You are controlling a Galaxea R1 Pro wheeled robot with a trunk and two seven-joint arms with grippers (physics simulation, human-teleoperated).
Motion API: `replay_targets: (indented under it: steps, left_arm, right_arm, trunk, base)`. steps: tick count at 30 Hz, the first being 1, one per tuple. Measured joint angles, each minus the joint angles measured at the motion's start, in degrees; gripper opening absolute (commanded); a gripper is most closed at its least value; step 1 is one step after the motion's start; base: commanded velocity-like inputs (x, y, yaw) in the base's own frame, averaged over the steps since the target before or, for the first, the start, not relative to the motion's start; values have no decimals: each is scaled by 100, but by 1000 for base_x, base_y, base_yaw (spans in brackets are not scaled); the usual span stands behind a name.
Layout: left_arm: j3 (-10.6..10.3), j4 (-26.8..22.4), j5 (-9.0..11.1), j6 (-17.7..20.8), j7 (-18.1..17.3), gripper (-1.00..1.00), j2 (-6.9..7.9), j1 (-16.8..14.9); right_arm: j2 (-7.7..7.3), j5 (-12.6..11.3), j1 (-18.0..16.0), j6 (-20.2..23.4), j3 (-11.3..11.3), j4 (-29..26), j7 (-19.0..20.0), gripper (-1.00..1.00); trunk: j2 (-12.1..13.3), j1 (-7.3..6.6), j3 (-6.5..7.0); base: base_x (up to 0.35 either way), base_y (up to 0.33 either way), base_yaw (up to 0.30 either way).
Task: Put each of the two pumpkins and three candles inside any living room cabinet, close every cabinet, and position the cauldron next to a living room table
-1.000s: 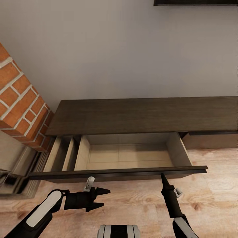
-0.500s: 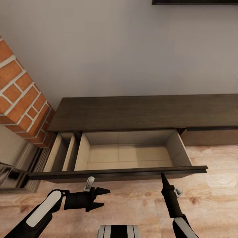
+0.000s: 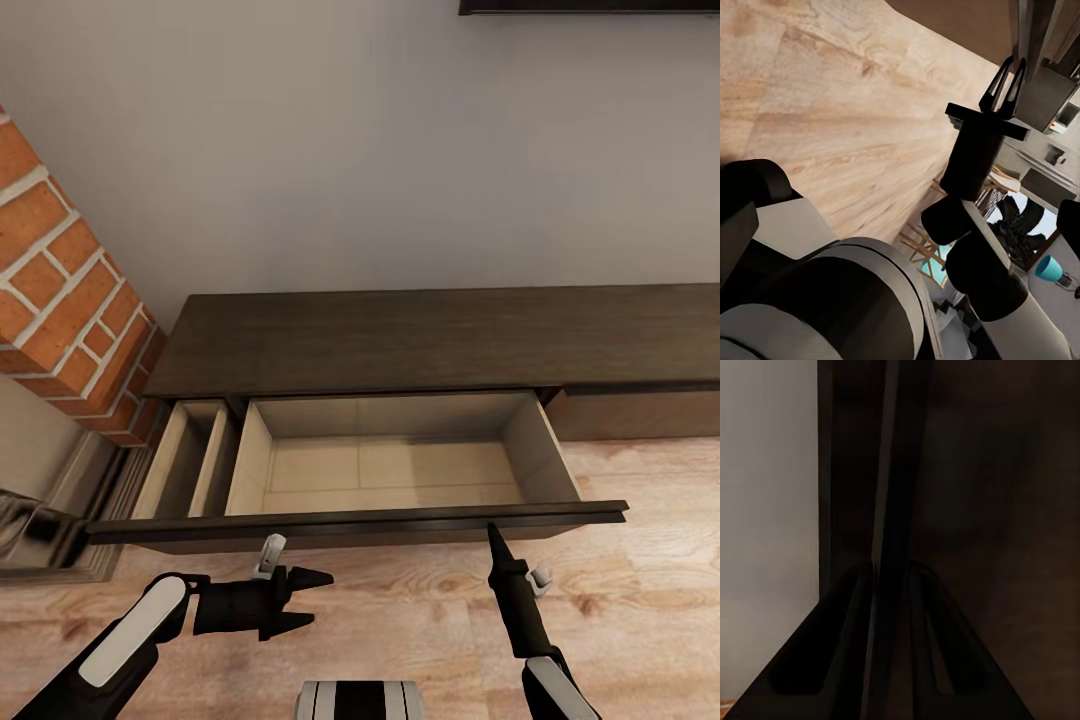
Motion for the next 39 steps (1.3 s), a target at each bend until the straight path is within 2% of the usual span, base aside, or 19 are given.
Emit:
replay_targets:
  steps: [5,6,7,17,39]
  left_arm:
    - [4,0,0,2,0,100,-3,0]
    - [5,0,0,3,0,100,-3,0]
    - [5,1,0,2,0,100,-3,-1]
    - [8,1,0,0,0,100,-3,-1]
    - [8,4,0,0,0,100,-1,-1]
  right_arm:
    - [0,0,1,1,0,-2,-1,-100]
    - [0,0,1,1,0,-2,-1,100]
    - [2,56,22,3,77,-6,19,100]
    - [2,62,25,32,71,-5,15,100]
    - [2,61,25,60,90,-3,-86,100]
  trunk:
    - [0,0,0]
    - [0,0,0]
    - [0,0,-1]
    - [0,1,-1]
    - [0,1,-1]
  base:
    - [0,0,0]
    - [0,0,0]
    - [0,0,0]
    - [-47,0,0]
    - [-165,0,0]
